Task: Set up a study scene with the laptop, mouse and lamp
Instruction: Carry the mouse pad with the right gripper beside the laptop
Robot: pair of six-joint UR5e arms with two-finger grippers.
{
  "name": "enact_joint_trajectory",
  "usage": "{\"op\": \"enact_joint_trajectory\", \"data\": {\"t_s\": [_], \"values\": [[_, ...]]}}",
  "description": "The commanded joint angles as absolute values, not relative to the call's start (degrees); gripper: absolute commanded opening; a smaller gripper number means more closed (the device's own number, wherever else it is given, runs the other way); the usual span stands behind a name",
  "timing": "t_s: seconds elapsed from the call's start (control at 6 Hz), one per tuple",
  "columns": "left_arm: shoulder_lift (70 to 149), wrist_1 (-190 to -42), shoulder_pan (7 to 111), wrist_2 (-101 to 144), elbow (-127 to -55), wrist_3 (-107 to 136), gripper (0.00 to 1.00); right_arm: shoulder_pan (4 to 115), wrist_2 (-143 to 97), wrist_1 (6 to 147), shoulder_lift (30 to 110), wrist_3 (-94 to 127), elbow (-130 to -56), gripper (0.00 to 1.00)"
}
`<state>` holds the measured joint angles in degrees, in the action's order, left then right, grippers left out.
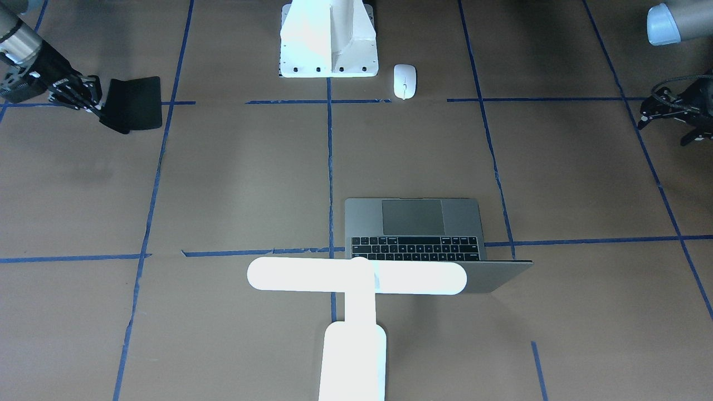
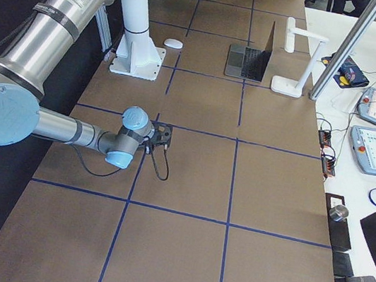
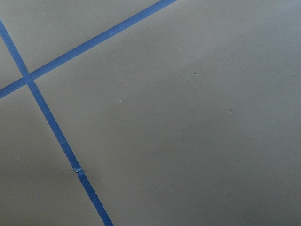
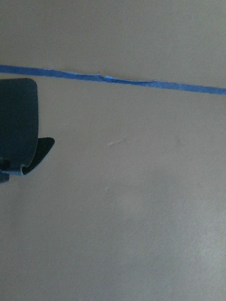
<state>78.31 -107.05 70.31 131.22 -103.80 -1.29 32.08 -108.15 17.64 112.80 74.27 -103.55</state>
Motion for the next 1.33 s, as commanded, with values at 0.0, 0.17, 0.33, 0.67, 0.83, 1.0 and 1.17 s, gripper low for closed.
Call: {"op": "enact_joint_trajectory", "data": {"t_s": [0.0,0.17,0.33,0.67,0.83,1.0,1.17], "values": [[78.31,-106.96,70.31,131.22,-103.71,-1.23,1.0,36.63,-109.07,31.83,98.87,76.54,-103.71,0.0],[78.4,-106.96,70.31,131.22,-103.71,-1.23,1.0,37.52,-109.42,40.08,90.7,78.81,-103.71,0.0],[78.49,-106.79,70.31,131.22,-103.71,-1.14,1.0,37.7,-109.34,50.08,81.83,80.4,-103.54,0.0],[78.66,-107.05,70.22,131.31,-103.62,1.04,1.0,37.79,-108.9,64.13,65.91,82.94,-97.53,0.0],[78.66,-107.05,70.22,131.31,-103.54,1.05,1.0,37.62,-108.29,63.99,58.26,85.14,-88.68,0.0],[78.66,-107.05,70.22,131.31,-103.54,1.05,1.0,38.14,-107.93,63.98,56.18,85.17,-86.51,0.0],[78.66,-107.05,70.22,131.31,-103.54,1.05,1.0,38.58,-107.41,63.98,53.81,85.25,-83.61,0.0]]}}
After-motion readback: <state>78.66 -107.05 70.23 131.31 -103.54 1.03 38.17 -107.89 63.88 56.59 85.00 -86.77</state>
